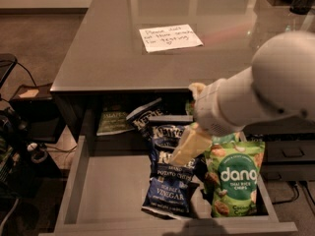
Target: Pick green jalapeno chip bag from top drawer and place on counter
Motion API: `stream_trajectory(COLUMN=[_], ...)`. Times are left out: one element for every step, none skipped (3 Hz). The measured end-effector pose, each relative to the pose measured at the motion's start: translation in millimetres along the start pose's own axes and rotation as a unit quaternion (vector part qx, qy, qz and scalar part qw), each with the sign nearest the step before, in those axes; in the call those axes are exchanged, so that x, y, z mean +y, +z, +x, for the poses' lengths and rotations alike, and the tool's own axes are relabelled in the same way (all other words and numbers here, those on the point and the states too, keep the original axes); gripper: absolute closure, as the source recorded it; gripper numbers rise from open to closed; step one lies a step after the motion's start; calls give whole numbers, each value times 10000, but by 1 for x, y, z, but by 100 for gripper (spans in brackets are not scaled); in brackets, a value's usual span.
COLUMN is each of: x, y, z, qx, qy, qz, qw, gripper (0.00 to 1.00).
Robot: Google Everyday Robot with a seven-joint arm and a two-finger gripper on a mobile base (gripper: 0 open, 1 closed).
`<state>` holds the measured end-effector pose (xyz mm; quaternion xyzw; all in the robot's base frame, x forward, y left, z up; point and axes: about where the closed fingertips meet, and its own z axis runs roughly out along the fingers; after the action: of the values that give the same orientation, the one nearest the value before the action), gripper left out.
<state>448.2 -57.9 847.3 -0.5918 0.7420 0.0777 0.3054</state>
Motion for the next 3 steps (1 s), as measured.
stream_trajectory(x=[17,21,9], y=[48,94,134], z=[-15,-33,-56], qx=[-187,-355,-562], qy=[-104,-189,-78], qz=[131,327,618], qw=[9997,9987,9965], gripper=[0,0,0])
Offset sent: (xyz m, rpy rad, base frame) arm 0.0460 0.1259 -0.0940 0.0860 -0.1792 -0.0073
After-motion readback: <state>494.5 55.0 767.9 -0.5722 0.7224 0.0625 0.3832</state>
